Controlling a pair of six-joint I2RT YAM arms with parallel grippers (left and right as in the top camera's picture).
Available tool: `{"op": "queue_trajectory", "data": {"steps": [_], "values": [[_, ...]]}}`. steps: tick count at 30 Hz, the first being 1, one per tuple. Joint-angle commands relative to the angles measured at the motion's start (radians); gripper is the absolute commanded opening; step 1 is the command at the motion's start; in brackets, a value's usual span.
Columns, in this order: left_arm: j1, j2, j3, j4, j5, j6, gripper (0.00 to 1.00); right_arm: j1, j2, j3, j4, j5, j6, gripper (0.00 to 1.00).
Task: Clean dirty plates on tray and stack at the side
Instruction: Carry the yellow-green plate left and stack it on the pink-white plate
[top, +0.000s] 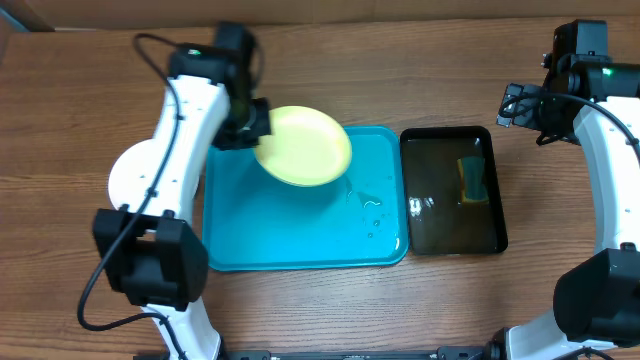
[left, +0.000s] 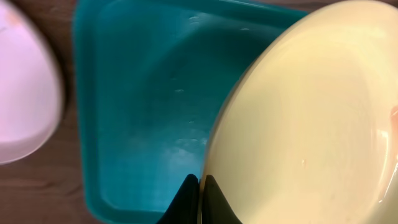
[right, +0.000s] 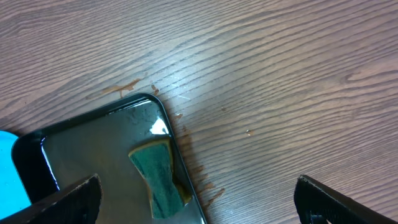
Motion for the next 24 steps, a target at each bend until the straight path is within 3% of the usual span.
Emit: {"op": "queue_trajectory", "data": {"steps": [1, 14, 24], "values": [[0.089, -0.026, 0.015, -0.035, -0.057, 0.031, 0.04, 0.003, -0.010, 0.012, 0.006, 0.006, 0.003, 1.00], [0.356, -0.026, 0.009, -0.067, -0.101, 0.024, 0.04, 0.003, -0.010, 0.012, 0.006, 0.006, 0.003, 1.00], [0.554, -0.025, -0.083, -0.010, -0.212, -0.080, 0.04, 0.003, -0.010, 0.012, 0.006, 0.006, 0.003, 1.00]]}}
